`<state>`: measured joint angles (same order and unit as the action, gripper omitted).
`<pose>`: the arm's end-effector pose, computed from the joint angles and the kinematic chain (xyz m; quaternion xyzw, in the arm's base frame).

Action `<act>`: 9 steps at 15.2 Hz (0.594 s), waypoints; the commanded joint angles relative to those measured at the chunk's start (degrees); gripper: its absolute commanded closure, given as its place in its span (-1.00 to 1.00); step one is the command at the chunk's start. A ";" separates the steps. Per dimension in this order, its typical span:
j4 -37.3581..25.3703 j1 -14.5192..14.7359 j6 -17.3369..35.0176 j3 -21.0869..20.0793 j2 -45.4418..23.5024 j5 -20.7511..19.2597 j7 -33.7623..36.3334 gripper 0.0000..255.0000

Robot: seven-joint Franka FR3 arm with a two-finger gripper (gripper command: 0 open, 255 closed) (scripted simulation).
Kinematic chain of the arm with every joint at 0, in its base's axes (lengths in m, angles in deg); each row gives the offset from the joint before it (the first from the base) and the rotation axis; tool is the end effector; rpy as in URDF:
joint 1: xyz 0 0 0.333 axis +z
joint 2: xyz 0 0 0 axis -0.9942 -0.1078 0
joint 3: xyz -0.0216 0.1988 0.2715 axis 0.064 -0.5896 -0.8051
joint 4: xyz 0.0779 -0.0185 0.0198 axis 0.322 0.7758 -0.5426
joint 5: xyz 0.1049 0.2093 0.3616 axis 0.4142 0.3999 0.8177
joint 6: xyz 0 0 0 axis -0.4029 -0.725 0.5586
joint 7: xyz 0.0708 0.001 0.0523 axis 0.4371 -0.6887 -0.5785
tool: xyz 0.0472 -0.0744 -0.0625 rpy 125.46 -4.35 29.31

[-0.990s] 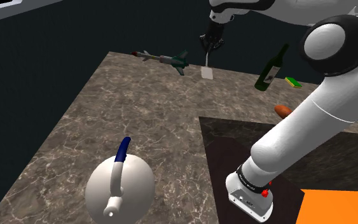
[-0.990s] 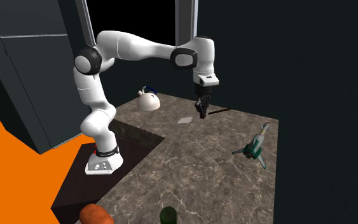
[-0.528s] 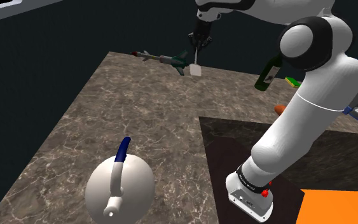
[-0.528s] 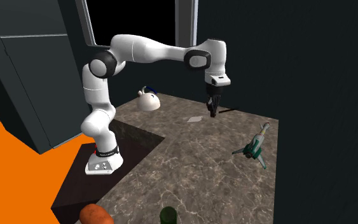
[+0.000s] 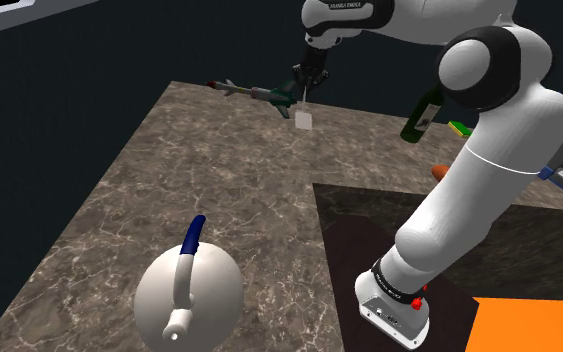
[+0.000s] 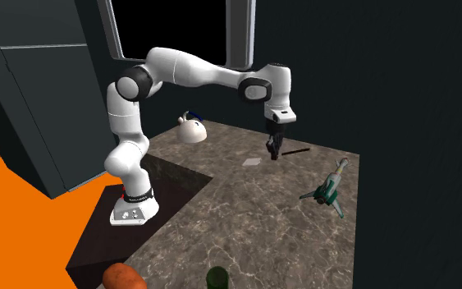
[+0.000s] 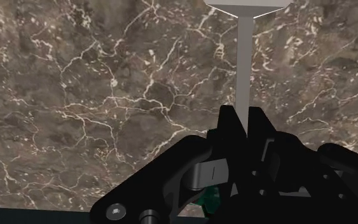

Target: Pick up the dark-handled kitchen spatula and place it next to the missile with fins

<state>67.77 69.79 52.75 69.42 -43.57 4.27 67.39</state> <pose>0.6190 -0.1924 0.5266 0.9305 -0.3648 0.0307 0.0120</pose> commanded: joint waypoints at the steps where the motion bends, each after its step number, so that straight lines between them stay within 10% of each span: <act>1: 1.47 -0.05 1.57 0.04 -0.08 0.01 -0.06 1.00; 9: 6.42 -0.07 7.48 0.04 -1.03 0.01 0.06 1.00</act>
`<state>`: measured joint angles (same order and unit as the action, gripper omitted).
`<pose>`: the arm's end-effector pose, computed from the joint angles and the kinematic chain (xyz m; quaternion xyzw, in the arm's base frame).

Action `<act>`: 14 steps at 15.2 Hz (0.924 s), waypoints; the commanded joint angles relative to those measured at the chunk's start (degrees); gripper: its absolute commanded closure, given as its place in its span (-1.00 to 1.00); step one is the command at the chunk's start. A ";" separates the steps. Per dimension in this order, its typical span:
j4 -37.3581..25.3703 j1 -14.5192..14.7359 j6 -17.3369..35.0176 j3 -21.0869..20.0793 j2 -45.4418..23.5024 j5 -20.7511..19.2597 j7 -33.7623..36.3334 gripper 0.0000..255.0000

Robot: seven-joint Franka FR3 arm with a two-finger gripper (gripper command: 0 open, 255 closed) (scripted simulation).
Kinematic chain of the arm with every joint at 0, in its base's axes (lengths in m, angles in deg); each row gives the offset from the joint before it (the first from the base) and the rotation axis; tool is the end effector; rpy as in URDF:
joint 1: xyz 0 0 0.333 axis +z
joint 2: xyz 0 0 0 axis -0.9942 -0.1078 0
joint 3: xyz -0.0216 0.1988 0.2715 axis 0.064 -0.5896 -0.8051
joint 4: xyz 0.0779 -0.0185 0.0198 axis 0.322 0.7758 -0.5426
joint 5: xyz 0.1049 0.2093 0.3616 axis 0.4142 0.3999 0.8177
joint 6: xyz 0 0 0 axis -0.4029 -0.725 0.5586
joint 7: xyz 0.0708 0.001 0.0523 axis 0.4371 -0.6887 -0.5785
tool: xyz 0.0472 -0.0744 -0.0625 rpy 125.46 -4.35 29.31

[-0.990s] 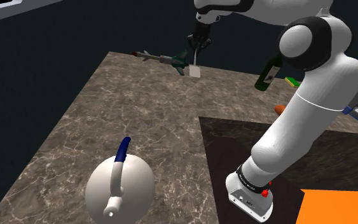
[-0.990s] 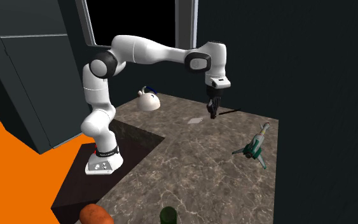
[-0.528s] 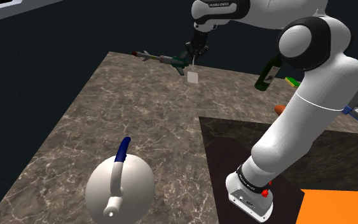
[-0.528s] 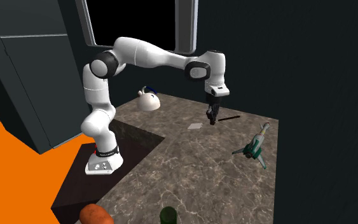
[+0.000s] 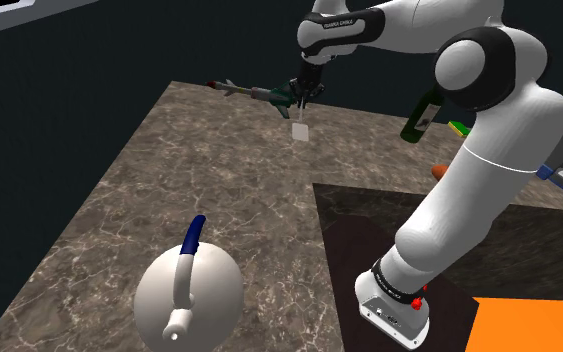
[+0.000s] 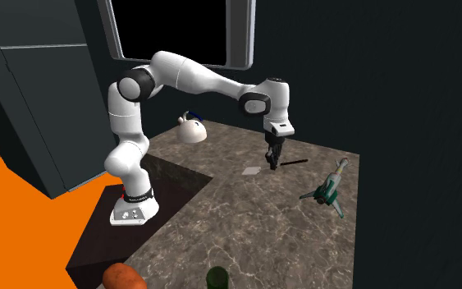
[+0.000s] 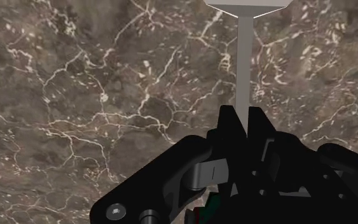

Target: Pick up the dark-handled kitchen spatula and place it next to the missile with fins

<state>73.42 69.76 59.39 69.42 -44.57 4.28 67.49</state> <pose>0.6184 -0.1924 0.4748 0.9306 -0.3646 0.0307 0.0120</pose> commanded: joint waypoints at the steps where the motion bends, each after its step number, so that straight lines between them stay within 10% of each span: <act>1: 1.32 -0.04 1.56 0.03 -0.21 0.00 -0.04 1.00; 14: 7.31 -0.10 10.79 0.02 -3.46 0.09 0.08 1.00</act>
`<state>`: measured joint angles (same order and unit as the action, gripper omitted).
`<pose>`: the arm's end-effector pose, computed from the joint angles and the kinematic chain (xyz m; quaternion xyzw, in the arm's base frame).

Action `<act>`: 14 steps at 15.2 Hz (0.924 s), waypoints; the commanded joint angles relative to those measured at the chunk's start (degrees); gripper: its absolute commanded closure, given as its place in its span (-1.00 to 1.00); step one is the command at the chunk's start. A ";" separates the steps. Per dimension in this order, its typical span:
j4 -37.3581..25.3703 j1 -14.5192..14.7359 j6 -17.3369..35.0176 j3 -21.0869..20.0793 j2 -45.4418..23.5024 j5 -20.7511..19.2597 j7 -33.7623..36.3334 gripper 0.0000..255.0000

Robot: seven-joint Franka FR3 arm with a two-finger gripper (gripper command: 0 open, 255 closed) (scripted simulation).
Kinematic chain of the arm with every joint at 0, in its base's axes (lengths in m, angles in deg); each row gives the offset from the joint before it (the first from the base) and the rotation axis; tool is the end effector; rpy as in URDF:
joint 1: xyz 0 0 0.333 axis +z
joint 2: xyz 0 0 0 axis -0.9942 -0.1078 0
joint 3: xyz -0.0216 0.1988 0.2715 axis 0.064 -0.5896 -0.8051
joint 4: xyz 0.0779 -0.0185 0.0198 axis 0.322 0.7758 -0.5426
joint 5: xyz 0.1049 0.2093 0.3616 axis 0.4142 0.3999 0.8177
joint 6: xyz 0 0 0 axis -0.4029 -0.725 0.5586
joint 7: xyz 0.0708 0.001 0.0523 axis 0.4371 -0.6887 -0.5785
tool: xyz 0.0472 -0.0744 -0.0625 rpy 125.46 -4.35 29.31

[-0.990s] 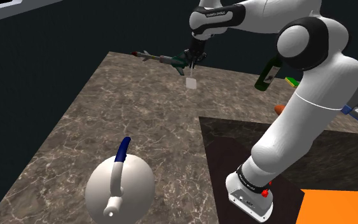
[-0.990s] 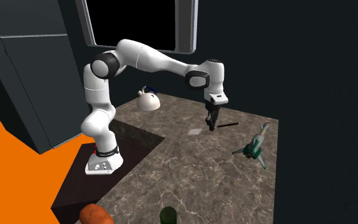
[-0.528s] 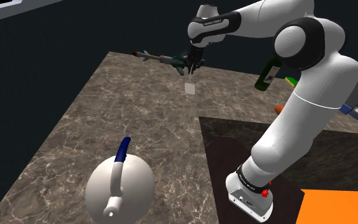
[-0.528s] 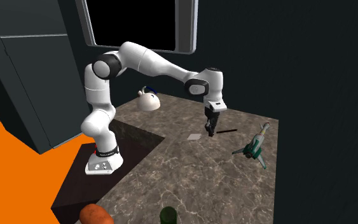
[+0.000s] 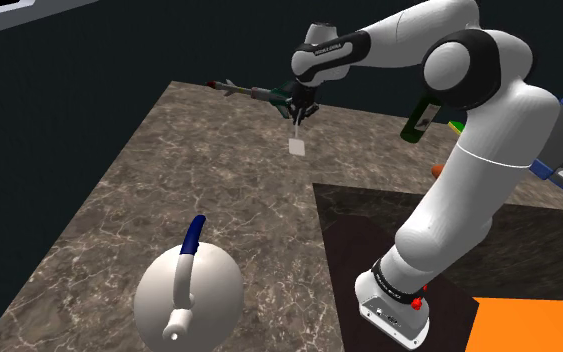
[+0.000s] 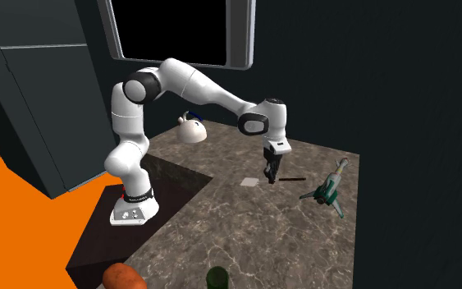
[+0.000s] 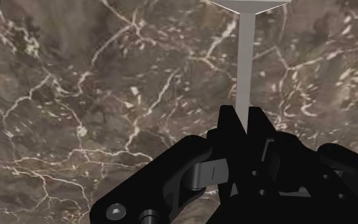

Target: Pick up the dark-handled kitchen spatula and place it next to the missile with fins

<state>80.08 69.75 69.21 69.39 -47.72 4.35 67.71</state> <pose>0.6168 -0.1912 0.3962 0.9305 -0.3647 0.0308 0.0120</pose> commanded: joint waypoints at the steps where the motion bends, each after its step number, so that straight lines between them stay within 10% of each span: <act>1: 1.01 -0.10 1.67 0.05 -0.64 0.04 -0.13 1.00; 13: 2.54 -0.13 4.82 0.03 -2.26 0.10 -0.11 1.00; 14: 2.54 -0.13 4.82 0.03 -2.26 0.10 -0.11 -1.00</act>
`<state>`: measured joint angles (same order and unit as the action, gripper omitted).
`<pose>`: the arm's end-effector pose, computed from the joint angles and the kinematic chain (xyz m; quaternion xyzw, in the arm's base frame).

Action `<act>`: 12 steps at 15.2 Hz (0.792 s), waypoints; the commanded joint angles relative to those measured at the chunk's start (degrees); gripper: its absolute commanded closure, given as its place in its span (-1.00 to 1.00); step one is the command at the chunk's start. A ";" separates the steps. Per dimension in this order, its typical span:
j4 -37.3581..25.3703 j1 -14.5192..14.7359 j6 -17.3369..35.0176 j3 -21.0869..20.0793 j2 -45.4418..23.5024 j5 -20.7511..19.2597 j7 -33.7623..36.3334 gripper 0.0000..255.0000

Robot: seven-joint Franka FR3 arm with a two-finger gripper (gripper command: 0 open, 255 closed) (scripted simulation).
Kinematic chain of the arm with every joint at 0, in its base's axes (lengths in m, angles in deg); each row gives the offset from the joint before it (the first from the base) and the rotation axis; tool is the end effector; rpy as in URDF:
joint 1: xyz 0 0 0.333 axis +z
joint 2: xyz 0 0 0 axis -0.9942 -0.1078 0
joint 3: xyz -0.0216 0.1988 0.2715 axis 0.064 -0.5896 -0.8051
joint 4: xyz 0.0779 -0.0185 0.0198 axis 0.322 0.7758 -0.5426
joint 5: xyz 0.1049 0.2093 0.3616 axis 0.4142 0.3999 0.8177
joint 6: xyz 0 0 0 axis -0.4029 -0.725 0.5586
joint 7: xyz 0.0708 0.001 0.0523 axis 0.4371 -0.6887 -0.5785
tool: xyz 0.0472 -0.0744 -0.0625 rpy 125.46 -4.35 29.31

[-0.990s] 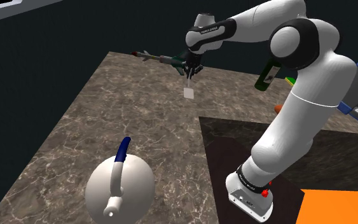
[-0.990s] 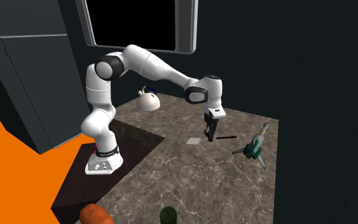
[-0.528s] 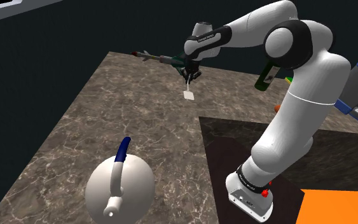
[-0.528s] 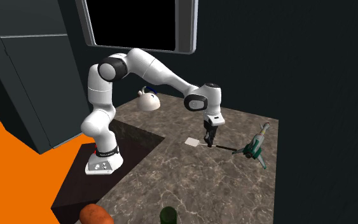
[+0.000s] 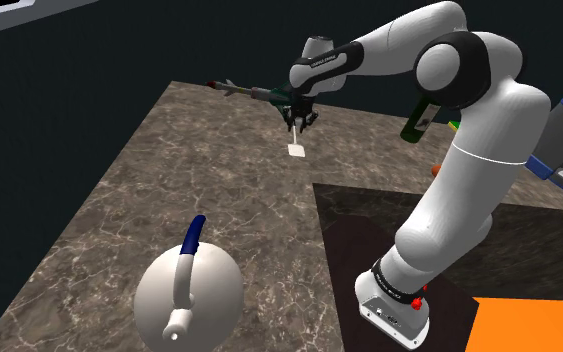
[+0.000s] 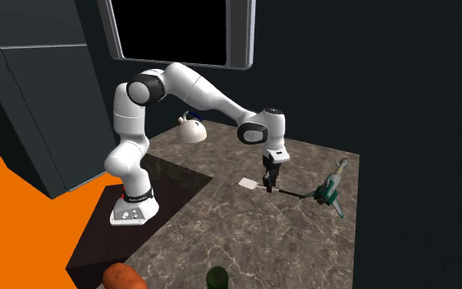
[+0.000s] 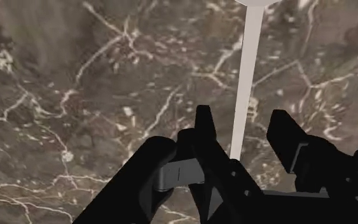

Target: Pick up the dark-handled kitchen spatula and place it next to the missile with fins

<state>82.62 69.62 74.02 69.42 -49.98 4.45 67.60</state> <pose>0.6148 -0.1922 0.3569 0.9305 -0.3647 0.0309 0.0120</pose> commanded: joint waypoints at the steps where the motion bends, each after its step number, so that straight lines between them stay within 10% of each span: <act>1: 0.00 0.00 0.00 0.00 0.00 0.00 0.00 -1.00; 12: -2.75 0.16 -6.35 -0.02 3.61 -0.16 0.11 -1.00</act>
<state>80.04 69.77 67.92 69.41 -46.41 4.28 67.71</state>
